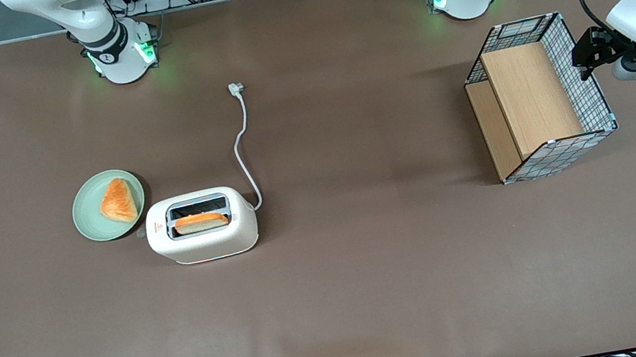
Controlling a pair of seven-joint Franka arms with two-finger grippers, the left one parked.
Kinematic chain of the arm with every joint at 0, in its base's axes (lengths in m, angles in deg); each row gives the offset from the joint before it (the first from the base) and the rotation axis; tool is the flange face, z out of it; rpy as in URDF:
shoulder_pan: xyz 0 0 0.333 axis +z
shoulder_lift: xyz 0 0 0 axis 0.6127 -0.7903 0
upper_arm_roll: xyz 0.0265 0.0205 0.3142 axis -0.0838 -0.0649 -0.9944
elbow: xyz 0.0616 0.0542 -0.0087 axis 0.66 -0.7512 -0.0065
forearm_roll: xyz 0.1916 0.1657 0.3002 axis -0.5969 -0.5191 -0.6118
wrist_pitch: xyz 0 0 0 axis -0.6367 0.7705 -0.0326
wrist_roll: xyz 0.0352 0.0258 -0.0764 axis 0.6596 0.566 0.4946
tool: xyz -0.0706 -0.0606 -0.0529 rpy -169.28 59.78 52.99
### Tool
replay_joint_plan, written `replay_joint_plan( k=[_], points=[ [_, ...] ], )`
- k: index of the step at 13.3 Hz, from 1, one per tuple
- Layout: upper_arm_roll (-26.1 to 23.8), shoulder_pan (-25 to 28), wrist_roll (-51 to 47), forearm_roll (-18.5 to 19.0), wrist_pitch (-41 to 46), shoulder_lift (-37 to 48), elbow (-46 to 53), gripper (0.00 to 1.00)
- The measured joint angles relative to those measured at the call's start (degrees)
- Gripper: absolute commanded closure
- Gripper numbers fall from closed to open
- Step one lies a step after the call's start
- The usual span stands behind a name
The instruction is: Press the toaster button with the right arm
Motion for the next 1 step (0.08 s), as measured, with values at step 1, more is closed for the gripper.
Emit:
replay_joint_plan(
  k=[1],
  points=[
    [-0.04,0.0,0.0,0.02,0.0,0.04,-0.05,0.0]
  ],
)
